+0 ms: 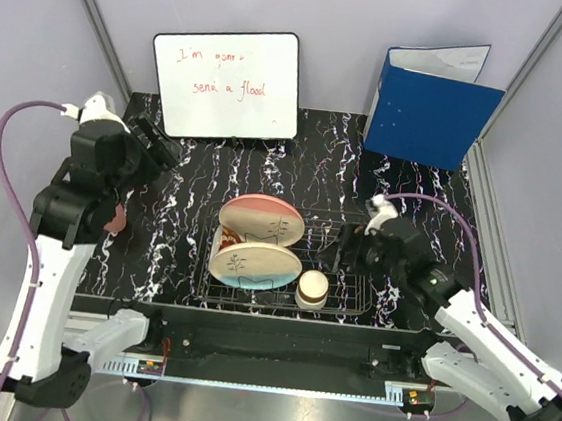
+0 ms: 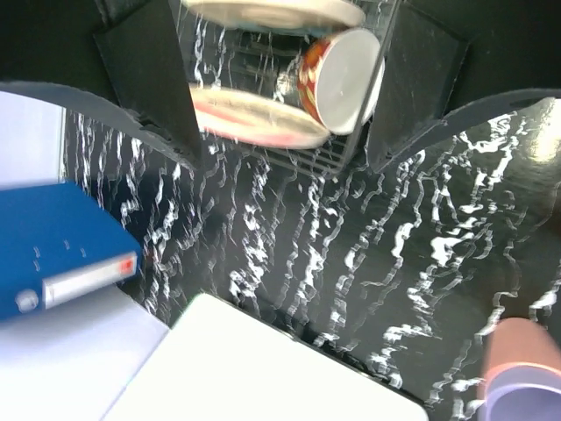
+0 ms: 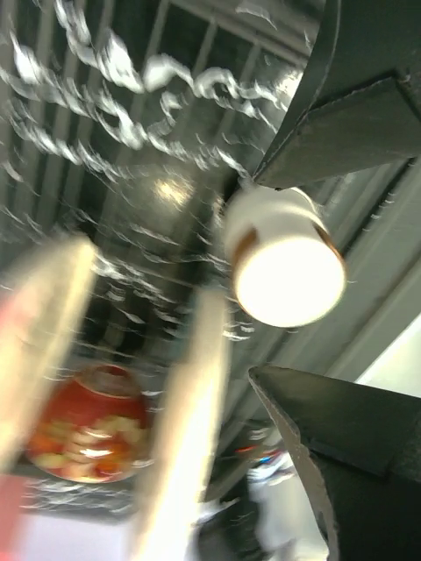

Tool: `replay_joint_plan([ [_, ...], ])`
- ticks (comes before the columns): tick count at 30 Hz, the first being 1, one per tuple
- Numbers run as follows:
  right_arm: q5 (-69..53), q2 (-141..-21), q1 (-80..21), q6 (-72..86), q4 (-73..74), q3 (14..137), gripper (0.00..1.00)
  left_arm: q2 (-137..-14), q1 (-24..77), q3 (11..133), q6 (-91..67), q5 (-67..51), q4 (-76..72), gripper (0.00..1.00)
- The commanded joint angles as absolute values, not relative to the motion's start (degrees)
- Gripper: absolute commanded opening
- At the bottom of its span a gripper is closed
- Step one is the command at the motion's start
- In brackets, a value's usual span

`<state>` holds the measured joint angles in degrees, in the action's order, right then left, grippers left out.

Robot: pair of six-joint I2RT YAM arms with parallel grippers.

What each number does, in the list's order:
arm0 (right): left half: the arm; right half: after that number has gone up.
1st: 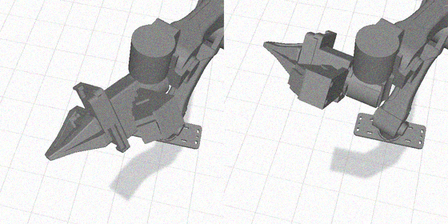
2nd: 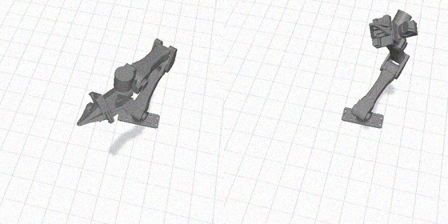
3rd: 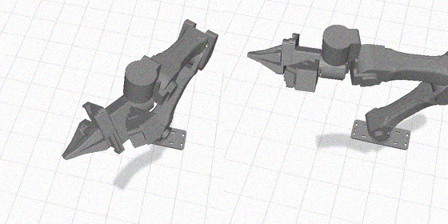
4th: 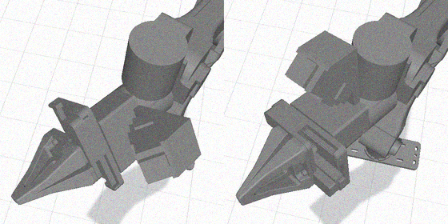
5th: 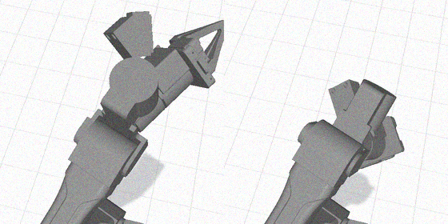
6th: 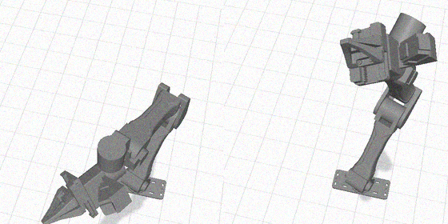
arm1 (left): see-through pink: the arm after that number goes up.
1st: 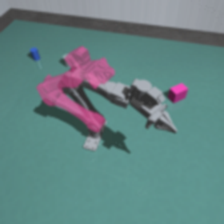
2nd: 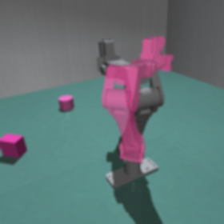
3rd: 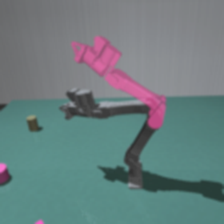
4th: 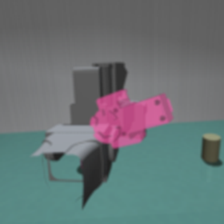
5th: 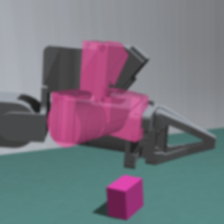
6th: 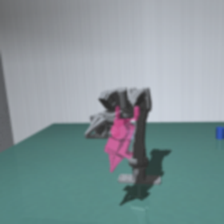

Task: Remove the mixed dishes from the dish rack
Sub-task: Pick up the cup from the dish rack.

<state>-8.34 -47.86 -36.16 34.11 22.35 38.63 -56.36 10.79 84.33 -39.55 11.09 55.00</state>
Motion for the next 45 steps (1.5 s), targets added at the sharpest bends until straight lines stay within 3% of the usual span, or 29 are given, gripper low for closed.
replay_joint_plan([
  [1, 2.0, -51.2, -47.9, 29.2, 31.1, 46.7, 0.91, -57.3, 20.1, 80.7, -39.6, 20.4, 53.4, 0.81],
  [14, 13.4, -58.6, -60.8, 34.5, 37.5, 47.2, 0.95, -58.4, 30.2, 76.6, -38.2, 27.9, 51.2, 0.83],
  [30, 11.7, -66.2, -62.1, 34.7, 31.4, 44.6, 0.95, -58.2, 32.4, 72.2, -38.8, 27.1, 48.9, 0.83],
  [34, 12.1, -65.3, -62.1, 34.9, 30.3, 44.2, 0.84, -58.3, 32.9, 71.6, -39.1, 27.0, 48.6, 0.83],
  [35, 12.2, -65.2, -62.1, 34.9, 30.2, 44.3, 0.75, -58.3, 33.0, 71.6, -39.1, 27.1, 48.4, 0.83],
  [37, 12.5, -65.0, -62.0, 34.9, 30.2, 44.6, 0.67, -58.4, 33.2, 71.5, -39.2, 27.1, 48.4, 0.82],
  [40, 12.7, -63.8, -62.1, 35.2, 30.5, 44.7, 0.51, -58.3, 33.6, 71.6, -39.1, 27.2, 48.3, 0.82],
  [41, 12.8, -63.2, -62.1, 35.4, 31.0, 45.1, 0.40, -58.3, 33.7, 71.6, -39.1, 27.3, 48.3, 0.82],
  [45, 15.2, -57.5, -62.5, 35.4, 36.4, 49.4, 0.19, -57.7, 33.8, 71.7, -38.9, 27.6, 48.4, 0.82],
])
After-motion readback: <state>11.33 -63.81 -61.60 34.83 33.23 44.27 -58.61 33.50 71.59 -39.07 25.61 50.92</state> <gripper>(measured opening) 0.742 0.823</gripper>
